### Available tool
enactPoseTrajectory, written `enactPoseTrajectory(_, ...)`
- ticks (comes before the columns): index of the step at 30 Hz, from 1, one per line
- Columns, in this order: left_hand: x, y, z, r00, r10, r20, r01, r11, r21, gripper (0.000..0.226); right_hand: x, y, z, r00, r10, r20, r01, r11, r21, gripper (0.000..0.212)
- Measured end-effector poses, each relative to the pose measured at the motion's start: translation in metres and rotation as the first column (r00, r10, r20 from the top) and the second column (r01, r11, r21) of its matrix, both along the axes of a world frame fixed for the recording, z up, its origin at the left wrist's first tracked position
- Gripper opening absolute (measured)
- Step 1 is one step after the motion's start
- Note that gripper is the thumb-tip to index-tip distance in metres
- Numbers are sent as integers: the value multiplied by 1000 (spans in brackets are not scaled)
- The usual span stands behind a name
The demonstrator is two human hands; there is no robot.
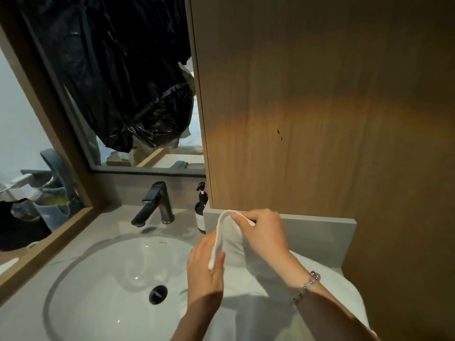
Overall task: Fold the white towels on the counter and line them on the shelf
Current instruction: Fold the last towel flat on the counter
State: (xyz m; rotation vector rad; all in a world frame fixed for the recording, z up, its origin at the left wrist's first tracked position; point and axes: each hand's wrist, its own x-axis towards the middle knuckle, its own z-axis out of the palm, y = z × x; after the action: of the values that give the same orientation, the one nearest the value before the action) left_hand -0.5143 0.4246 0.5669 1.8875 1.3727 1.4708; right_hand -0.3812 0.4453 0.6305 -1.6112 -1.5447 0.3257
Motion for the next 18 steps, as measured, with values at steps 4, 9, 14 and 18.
enactPoseTrajectory(4,3,4,24,908,-45,416,112,984,-136,25,10,5,1,1000,-12,21,12,1000,12,50)
enactPoseTrajectory(9,-8,39,53,801,4,599,186,949,-255,42,14,4,-5,997,80,7,-80,996,-31,53)
enactPoseTrajectory(14,-10,55,55,787,168,593,87,922,-378,45,14,-10,-22,961,96,261,-46,980,-192,45)
enactPoseTrajectory(18,-15,64,52,645,302,702,136,859,-494,38,20,-23,-32,905,92,415,34,957,-288,31)
